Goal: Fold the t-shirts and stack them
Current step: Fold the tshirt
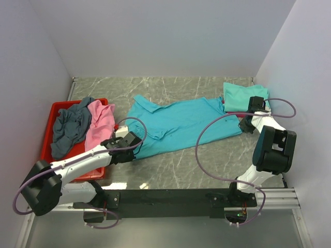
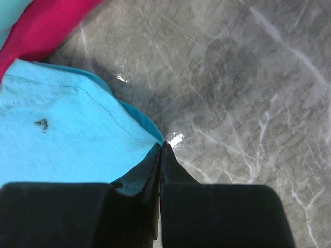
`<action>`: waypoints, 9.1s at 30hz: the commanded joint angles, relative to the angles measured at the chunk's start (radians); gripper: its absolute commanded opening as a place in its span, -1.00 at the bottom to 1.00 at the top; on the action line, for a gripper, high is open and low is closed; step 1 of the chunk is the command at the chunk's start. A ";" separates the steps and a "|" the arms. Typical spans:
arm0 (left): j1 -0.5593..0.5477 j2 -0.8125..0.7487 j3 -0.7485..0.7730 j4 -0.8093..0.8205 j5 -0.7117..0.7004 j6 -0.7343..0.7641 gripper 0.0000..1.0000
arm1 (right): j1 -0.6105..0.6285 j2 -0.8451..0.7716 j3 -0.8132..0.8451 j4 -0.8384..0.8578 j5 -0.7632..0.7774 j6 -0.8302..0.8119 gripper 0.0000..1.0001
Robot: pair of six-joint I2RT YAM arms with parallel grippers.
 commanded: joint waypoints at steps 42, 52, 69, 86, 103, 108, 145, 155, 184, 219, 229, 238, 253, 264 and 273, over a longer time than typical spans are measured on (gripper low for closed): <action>-0.206 0.125 0.264 -0.238 -0.102 -0.081 -0.37 | -0.040 -0.005 0.035 0.012 -0.001 -0.015 -1.00; -0.206 0.283 0.212 0.225 0.029 0.016 -0.39 | -0.027 -0.039 0.001 0.020 -0.010 -0.019 -1.00; -0.164 0.118 -0.109 0.190 0.019 -0.105 -0.42 | 0.107 -0.168 -0.072 -0.026 0.105 -0.009 -1.00; -0.166 -0.091 -0.015 0.095 0.013 -0.048 -0.43 | 0.385 -0.358 -0.034 -0.193 0.263 0.034 -0.23; -0.161 0.183 0.146 0.255 -0.056 0.079 -0.36 | 0.589 -0.252 -0.158 0.096 -0.079 0.077 -0.01; -0.080 0.104 0.088 0.291 -0.030 0.058 0.04 | 0.739 -0.243 -0.140 0.175 -0.173 0.111 -0.01; 0.239 -0.045 -0.047 0.431 0.179 0.102 0.18 | 1.231 0.254 0.319 0.047 -0.023 0.059 0.00; 0.255 -0.058 -0.043 0.419 0.179 0.110 0.18 | 1.241 0.291 0.337 0.023 0.019 0.059 -0.12; 0.288 -0.125 -0.035 0.382 0.197 0.142 0.18 | 1.094 0.390 0.569 -0.011 -0.010 -0.027 -1.00; 0.253 0.001 -0.092 0.609 0.365 0.122 0.08 | 0.902 0.418 0.614 0.012 -0.110 -0.009 0.21; 0.137 0.188 -0.052 0.734 0.383 0.084 0.05 | 0.832 0.154 0.281 0.099 -0.072 0.014 0.30; 0.135 0.110 -0.188 0.696 0.365 0.061 0.05 | 0.692 0.012 0.014 0.176 -0.081 0.001 0.31; 0.135 -0.156 -0.216 0.364 0.280 0.094 0.07 | 0.526 -0.051 -0.063 0.195 -0.115 -0.036 0.31; 0.133 -0.167 -0.135 0.409 0.298 0.104 0.05 | 0.519 -0.041 -0.017 0.190 -0.121 -0.044 0.31; 0.071 0.057 -0.093 0.627 0.371 0.070 0.02 | 0.520 0.032 -0.068 0.227 -0.142 -0.027 0.28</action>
